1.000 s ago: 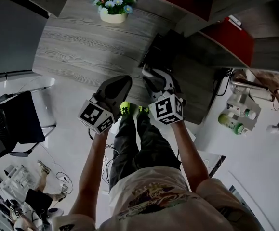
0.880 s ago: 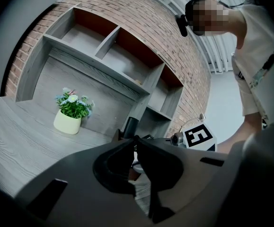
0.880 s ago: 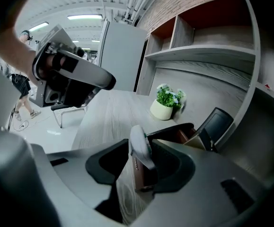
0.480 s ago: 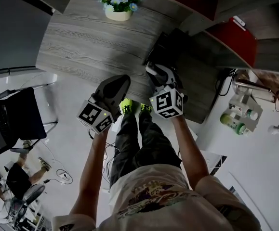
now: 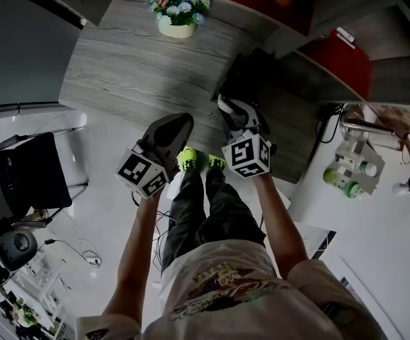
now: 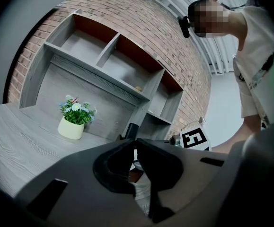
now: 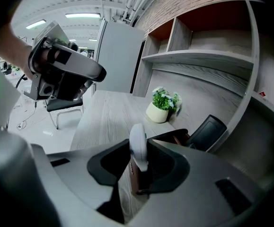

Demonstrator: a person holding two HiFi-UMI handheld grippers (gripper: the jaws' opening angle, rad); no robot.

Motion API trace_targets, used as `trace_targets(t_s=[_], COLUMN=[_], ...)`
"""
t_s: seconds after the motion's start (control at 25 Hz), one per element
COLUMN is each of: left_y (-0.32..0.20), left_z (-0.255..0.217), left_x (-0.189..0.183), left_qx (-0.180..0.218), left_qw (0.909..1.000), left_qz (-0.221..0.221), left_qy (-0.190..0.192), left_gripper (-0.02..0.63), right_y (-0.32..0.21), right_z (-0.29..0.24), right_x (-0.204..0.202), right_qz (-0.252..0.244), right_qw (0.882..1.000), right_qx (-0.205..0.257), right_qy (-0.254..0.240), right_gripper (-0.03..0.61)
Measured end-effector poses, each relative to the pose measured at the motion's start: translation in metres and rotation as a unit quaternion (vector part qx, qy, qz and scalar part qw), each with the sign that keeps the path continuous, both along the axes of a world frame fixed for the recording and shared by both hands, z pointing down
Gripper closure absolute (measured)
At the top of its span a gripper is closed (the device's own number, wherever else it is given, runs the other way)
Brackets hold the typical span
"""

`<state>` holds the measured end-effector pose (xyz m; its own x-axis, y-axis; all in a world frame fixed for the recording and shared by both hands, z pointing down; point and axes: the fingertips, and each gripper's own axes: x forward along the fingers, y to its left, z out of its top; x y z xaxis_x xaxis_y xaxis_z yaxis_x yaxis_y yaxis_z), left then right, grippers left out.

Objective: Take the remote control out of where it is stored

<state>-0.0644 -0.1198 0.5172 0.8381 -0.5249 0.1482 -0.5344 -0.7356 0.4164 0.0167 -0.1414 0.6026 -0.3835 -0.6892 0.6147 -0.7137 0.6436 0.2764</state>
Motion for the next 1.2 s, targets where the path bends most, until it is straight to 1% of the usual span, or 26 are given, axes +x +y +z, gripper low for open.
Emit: trace_targets(t_s=[0.48,0.64,0.84,1.2], left_y=[0.005,0.007,0.009,0.013], left_z=[-0.023,-0.029,-0.041,-0.057], left_x=[-0.001,-0.001,0.001,0.005], left_qx=[0.002,0.004,0.004,-0.011], left_qw=[0.9998,0.9995,0.9995,0.9994], left_qz=[0.017,0.030,0.031,0.032], left_qy=[0.009,0.001,0.004,0.008], left_gripper=[0.607,0.607,0.607,0.607], right_y=[0.005,0.007,0.014,0.028], right_z=[-0.033,-0.045,-0.061,-0.087], right_x=[-0.001,-0.002,-0.003,-0.007], right_qz=[0.010,0.013,0.014,0.007], right_qw=[1.000,0.999,0.999,0.998], right_qx=[-0.004,-0.003,-0.004,-0.007], right_qy=[-0.023,-0.032,-0.045,-0.063], right_gripper=[0.466,0.468,0.468,0.468])
